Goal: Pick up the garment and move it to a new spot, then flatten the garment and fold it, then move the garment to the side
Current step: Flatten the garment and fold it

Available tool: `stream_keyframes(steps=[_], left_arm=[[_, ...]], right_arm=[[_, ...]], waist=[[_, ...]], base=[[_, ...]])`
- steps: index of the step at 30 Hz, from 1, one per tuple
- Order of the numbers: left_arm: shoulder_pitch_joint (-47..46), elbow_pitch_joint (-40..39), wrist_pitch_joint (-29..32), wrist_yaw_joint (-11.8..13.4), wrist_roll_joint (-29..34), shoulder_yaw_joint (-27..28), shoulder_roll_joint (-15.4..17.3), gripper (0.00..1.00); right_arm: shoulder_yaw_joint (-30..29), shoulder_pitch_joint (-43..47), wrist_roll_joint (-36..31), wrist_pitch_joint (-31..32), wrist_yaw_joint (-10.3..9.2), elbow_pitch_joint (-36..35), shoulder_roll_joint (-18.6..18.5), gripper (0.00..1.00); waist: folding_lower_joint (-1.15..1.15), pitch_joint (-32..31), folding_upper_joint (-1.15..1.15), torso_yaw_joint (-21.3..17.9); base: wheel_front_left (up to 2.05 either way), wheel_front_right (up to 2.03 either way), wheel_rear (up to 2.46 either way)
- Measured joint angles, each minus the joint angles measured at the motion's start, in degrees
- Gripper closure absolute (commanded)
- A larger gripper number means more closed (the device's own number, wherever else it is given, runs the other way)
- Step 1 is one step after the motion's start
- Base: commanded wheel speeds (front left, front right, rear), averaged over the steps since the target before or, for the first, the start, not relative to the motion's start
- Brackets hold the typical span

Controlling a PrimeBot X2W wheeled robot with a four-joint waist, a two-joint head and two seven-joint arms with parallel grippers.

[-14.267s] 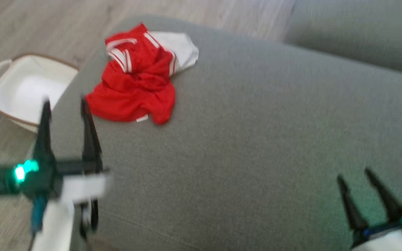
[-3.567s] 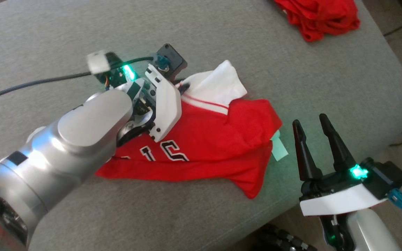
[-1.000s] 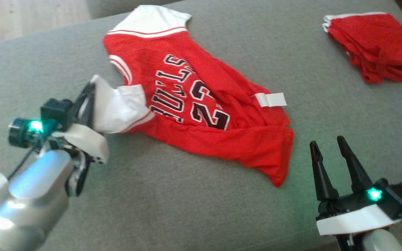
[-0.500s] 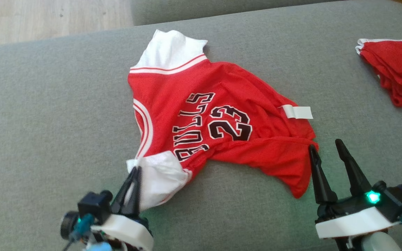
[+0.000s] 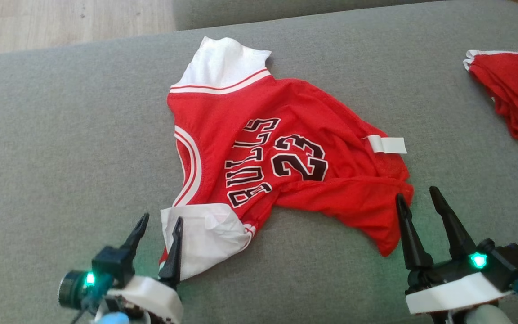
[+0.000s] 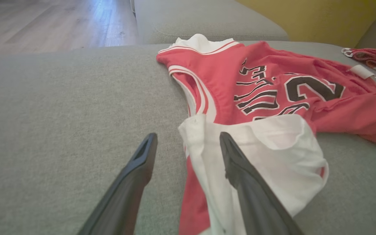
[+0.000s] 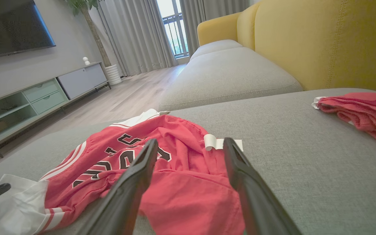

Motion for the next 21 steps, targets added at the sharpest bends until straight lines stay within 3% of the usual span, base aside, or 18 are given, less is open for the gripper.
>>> stream_keyframes(steps=[11, 12, 13, 15, 16, 21], left_arm=[[-2.1, -3.5, 7.5, 0.7, -2.1, 0.2, 3.1, 0.0], [-2.1, -3.8, 7.6, 0.7, -2.1, 0.3, 3.1, 0.18], [-2.1, -4.2, 7.6, 0.8, -2.1, 0.3, 3.1, 0.52], [-2.1, -5.0, 7.6, 0.8, -2.3, 0.4, 3.1, 0.76], [-2.1, -5.4, 7.6, 0.8, -2.9, 0.5, 3.1, 1.0], [-2.0, -7.8, 8.3, 1.8, -3.2, 0.5, 4.1, 1.0]], right_arm=[[0.6, -0.1, 0.0, 0.0, 0.0, 0.6, 0.0, 0.0], [0.6, -0.1, 0.0, 0.0, 0.0, 0.6, 0.0, 0.0], [0.6, -0.1, 0.0, 0.0, 0.0, 0.6, 0.0, 0.0], [0.6, -0.1, 0.0, 0.0, 0.0, 0.6, 0.0, 0.0], [0.5, -0.1, 0.0, 0.0, 0.0, 0.6, 0.0, 0.0], [0.2, -0.1, 0.0, 0.0, 0.0, 0.7, 0.0, 0.0]], waist=[[0.0, 0.8, 0.0, -1.7], [0.0, 0.9, 0.0, -1.8], [0.0, 1.0, 0.0, -1.9], [0.0, 1.1, 0.0, -1.9], [0.0, 1.1, 0.0, -1.9], [0.0, 0.6, 0.0, -1.5]], base=[[0.0, 0.0, 0.0], [0.0, 0.0, 0.0], [0.0, 0.0, 0.0], [0.0, 0.0, 0.0], [0.0, 0.0, 0.0], [0.0, 0.0, 0.0]])
